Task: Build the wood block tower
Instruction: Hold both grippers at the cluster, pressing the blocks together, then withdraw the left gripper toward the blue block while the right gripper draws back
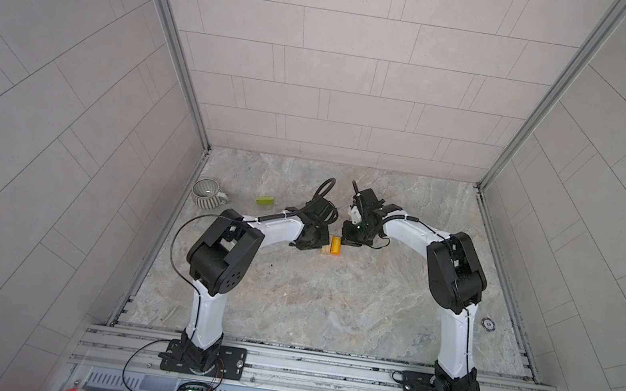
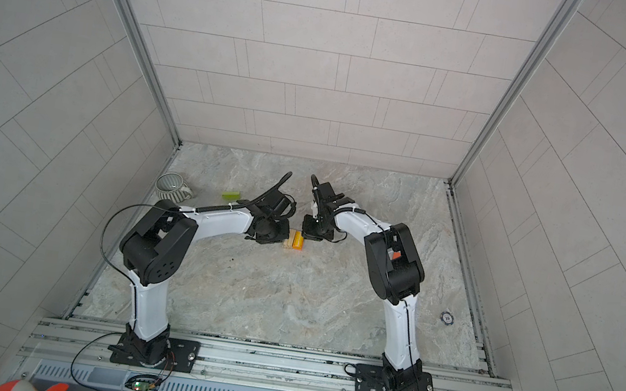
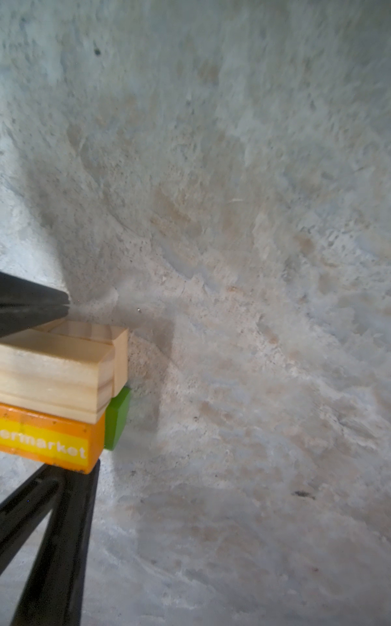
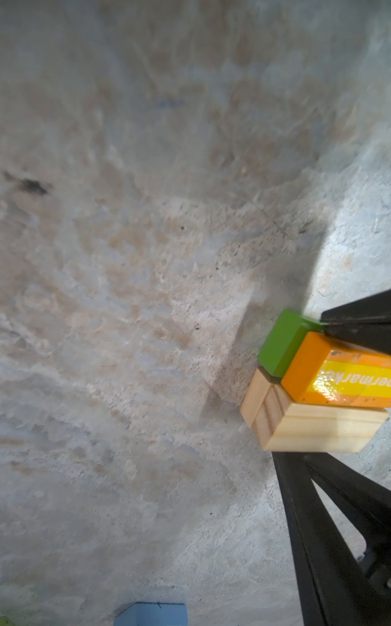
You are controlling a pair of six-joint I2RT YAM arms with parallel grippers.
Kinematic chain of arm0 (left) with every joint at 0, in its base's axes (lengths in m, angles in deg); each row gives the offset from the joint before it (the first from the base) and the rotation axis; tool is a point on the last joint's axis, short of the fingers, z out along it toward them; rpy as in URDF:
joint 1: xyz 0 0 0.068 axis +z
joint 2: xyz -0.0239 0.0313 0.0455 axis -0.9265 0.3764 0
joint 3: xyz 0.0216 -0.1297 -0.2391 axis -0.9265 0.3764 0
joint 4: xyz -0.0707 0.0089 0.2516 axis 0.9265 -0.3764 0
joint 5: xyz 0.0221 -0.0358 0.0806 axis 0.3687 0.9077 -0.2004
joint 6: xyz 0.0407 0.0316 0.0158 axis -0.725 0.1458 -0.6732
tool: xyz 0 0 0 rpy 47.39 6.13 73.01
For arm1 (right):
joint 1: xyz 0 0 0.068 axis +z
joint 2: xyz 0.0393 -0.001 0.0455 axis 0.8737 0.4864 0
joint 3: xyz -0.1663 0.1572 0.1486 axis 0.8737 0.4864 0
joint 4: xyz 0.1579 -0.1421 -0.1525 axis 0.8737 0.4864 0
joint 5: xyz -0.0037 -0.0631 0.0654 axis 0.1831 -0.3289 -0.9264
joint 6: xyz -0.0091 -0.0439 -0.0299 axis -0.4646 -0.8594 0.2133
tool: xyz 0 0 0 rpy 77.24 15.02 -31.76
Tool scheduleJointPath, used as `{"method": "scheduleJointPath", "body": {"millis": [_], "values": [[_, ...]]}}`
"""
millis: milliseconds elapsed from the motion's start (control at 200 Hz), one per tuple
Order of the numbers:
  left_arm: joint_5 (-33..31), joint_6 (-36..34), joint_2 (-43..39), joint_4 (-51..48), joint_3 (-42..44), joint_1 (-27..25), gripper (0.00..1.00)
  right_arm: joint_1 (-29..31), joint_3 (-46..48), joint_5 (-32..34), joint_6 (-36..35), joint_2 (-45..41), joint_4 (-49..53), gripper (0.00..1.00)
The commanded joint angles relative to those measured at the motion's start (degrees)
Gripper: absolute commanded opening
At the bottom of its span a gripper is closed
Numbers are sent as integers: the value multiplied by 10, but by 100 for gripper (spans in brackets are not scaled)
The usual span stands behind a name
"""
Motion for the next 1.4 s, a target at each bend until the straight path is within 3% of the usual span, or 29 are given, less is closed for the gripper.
{"method": "scheduleJointPath", "body": {"millis": [0,425,565,620,746,886,1011,1156,1271,1396], "values": [[2,-2,0,4,1,1,0,2,-9,-4,6,6,0,0],[-24,-10,-38,-43,-5,11,0,-22,14,7,6,-42,1,0],[-33,-18,-80,-78,-2,35,6,-35,36,12,-2,-86,1,0],[-41,-30,-98,-97,-4,46,13,-37,45,13,-6,-104,1,0],[-43,-56,-134,-142,-8,76,51,-41,76,15,-18,-151,1,9],[-97,-117,-169,-215,-31,104,77,-45,131,13,-24,-208,-20,26],[-101,-147,-181,-256,-53,143,91,-46,197,1,-20,-270,-69,38],[-93,-161,-170,-276,-70,193,94,-53,269,-1,-4,-331,-120,45],[-103,-175,-129,-309,-103,225,87,-61,316,-17,13,-372,-157,46],[-134,-196,-56,-354,-157,248,85,-64,349,-26,18,-407,-175,46]]}}
